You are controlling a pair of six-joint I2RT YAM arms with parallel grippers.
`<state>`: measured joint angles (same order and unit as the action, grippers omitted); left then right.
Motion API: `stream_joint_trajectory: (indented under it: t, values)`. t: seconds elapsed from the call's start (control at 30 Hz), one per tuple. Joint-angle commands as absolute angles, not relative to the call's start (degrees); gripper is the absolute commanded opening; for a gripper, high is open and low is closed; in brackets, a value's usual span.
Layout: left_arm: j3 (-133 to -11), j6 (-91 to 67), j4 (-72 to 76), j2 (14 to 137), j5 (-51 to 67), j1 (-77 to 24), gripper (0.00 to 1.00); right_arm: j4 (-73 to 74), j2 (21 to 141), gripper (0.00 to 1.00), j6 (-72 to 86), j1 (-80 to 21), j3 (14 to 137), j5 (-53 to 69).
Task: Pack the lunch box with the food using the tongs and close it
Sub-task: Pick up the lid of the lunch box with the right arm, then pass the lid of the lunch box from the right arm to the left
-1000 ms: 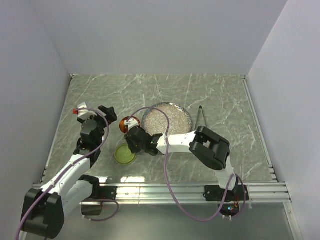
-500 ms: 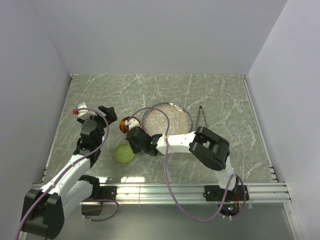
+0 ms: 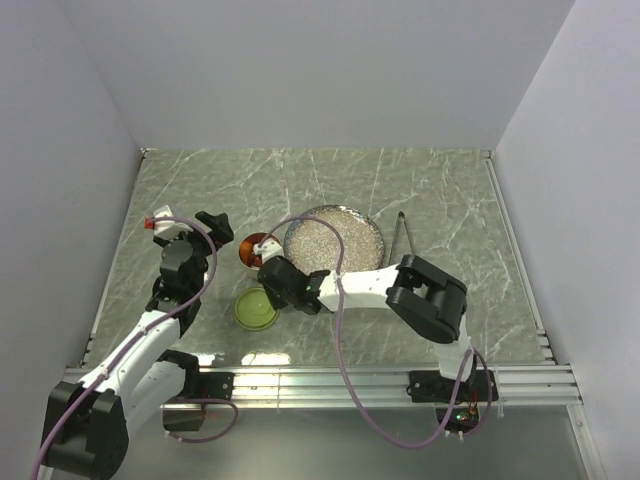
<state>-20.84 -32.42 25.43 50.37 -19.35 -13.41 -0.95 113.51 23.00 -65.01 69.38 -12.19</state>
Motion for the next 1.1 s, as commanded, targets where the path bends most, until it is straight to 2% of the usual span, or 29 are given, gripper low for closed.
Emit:
stream_joint_trajectory:
  t: [0.0,0.4,0.6,0.73,0.77,0.9,1.07]
  values:
    - [-20.30,-33.13,27.16,48.43,-18.99,-13.10,0.99,5.45,108.12,0.00,21.53,-66.00,65.23,-15.03]
    - [-20.30,-34.28,23.03,42.29,-14.25,-13.10,0.99,12.30,86.67,0.00,20.83,-67.50,57.92,-25.74]
    - [-20.74,-35.33,22.23,37.71,1.38,-13.10,0.99,7.84,75.07,0.00,14.52,-67.32,56.78,-36.97]
    - [-20.30,-38.22,26.88,37.61,15.09,-13.10,0.98,-2.00,73.48,0.00,8.11,-66.10,55.55,-42.35]
    - [-20.13,-39.10,30.64,38.05,22.16,-13.18,0.98,-6.37,73.48,0.00,6.78,-65.66,55.11,-42.54]
    - [-19.78,-45.85,41.70,43.75,35.29,-13.10,0.98,-12.13,73.39,0.00,2.99,-63.37,55.45,-40.17]
    - [-18.81,-50.27,50.18,47.02,41.22,-13.10,0.98,-13.80,73.65,0.00,1.41,-62.40,56.42,-39.29]
